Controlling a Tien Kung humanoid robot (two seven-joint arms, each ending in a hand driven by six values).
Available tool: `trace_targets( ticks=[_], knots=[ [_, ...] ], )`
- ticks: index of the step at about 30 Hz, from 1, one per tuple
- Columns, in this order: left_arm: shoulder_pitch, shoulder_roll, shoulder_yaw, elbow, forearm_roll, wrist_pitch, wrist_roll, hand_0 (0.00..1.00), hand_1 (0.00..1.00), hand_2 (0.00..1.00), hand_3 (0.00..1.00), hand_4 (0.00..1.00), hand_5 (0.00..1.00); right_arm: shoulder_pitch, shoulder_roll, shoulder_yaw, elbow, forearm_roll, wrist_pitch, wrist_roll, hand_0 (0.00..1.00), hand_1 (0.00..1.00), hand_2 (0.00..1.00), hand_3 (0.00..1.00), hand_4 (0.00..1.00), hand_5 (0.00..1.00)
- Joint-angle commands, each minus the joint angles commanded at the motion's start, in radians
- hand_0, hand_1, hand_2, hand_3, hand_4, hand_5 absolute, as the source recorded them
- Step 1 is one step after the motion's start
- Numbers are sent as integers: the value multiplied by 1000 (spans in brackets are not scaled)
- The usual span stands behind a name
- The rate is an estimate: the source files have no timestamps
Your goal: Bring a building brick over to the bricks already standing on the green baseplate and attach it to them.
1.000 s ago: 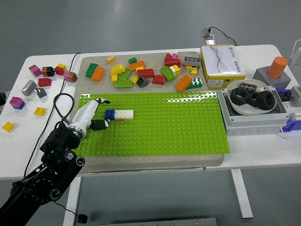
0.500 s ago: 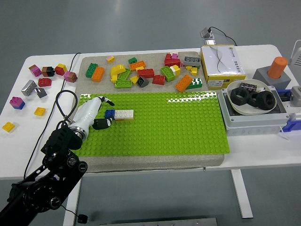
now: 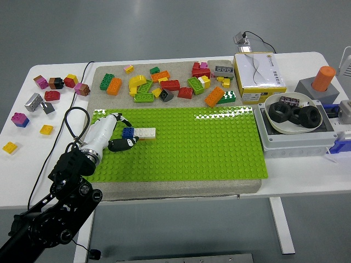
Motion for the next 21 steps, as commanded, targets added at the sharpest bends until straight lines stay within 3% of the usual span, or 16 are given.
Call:
trace_targets(
  ticks=[21],
  knots=[
    [0, -2, 3, 56, -12, -2, 4, 998, 933, 917, 602, 808, 346, 1, -3, -2, 0, -3, 2, 0, 650, 625, 624, 718, 804, 998]
  ],
)
